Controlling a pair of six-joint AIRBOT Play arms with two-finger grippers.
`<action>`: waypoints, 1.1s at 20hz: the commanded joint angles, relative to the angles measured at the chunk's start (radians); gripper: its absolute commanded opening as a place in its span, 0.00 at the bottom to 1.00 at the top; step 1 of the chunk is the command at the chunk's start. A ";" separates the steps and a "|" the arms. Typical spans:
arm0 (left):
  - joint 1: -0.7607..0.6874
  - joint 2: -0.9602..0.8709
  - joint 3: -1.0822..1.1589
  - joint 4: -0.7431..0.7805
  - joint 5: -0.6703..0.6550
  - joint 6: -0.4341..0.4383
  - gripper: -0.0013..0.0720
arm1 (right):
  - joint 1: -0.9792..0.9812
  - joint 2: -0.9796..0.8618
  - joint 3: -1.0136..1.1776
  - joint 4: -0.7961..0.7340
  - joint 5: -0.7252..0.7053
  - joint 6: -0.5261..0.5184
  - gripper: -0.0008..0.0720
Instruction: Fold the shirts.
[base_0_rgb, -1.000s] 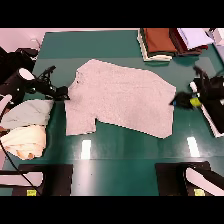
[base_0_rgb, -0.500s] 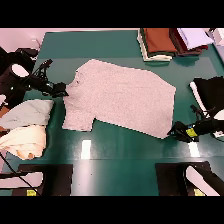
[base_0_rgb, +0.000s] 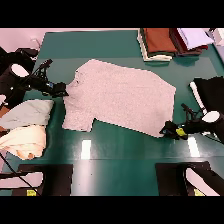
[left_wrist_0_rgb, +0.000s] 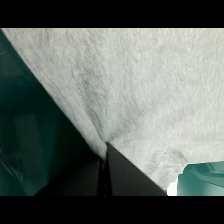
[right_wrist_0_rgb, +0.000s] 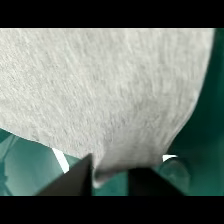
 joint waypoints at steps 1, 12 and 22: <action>0.000 0.010 0.001 0.001 -0.003 0.000 0.04 | 0.072 0.000 -0.001 0.004 -0.068 -0.005 0.04; 0.053 0.541 0.440 -0.003 0.020 -0.009 0.04 | -0.069 0.290 0.858 -0.003 -0.002 -0.113 0.03; 0.053 0.679 0.791 0.038 0.047 -0.066 0.04 | -0.320 0.093 1.641 0.002 0.367 -0.134 0.03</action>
